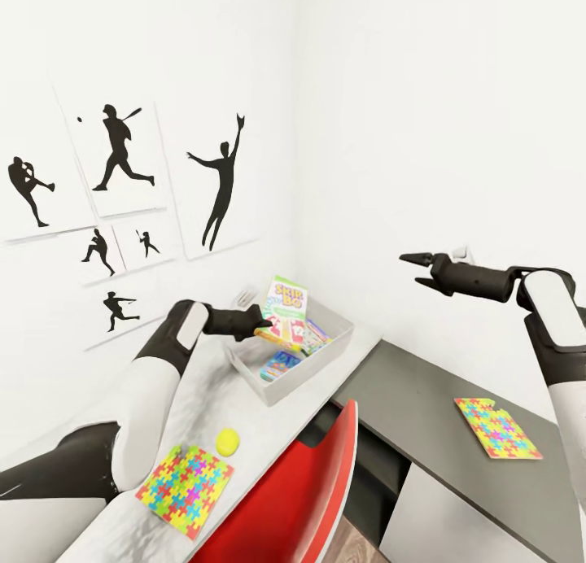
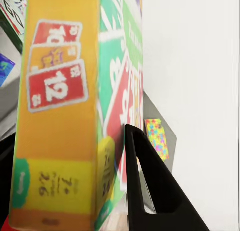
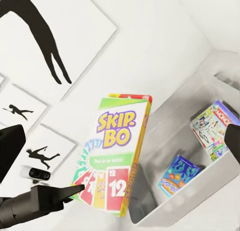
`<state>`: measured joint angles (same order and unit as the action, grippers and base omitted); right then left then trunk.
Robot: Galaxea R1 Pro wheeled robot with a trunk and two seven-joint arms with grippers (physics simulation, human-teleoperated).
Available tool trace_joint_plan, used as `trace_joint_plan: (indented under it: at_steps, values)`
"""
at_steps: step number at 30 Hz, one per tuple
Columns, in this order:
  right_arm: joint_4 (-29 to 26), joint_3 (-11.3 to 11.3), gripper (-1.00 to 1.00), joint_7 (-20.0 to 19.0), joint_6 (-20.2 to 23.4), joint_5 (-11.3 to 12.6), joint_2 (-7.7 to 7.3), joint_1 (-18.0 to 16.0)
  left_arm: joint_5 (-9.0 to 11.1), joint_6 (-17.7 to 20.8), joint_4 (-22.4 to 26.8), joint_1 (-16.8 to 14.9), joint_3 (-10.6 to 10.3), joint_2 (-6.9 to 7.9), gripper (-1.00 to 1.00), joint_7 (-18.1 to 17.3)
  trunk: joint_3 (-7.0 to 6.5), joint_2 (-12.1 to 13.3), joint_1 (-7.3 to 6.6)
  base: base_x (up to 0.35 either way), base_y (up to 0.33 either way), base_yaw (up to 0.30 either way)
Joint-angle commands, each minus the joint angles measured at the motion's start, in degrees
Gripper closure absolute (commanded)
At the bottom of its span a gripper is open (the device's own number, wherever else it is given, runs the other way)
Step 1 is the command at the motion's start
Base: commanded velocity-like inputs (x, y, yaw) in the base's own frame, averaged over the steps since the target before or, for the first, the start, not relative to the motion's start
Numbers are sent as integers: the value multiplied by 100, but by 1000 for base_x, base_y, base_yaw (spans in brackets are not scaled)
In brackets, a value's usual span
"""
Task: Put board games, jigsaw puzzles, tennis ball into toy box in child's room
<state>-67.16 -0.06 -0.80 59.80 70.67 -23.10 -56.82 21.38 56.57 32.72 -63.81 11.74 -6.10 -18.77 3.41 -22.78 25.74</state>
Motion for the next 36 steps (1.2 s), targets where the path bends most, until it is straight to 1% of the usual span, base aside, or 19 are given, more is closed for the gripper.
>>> trace_joint_plan:
  at_steps: [1,4,7,16,22,29,36]
  values:
    - [3,-5,-100,-8,20,-1,-11,-12,-45,50,34,-4,81,-8,100,-74,14,-14,4,0,0,0]
    - [8,-11,-100,-8,20,7,-33,-19,-51,66,57,-1,181,-6,100,-165,14,-14,4,0,-12,0]
    - [4,-18,-100,-8,20,11,-48,-21,-54,71,65,0,265,-10,100,-247,14,-14,4,5,-172,0]
    - [5,-20,-100,-8,20,17,-54,-22,-55,73,70,0,268,-31,100,-265,14,-14,4,23,-110,0]
    - [3,-20,-100,-2,20,10,-54,-22,-55,68,70,0,268,-32,100,-263,14,-14,4,131,-68,3]
    - [9,-20,-100,0,20,9,-61,-22,-55,65,73,0,260,-52,100,-259,14,-14,4,140,-68,175]
    - [3,-21,-100,0,20,9,-62,-22,-55,59,73,0,259,-88,100,-255,14,-14,4,54,-140,43]
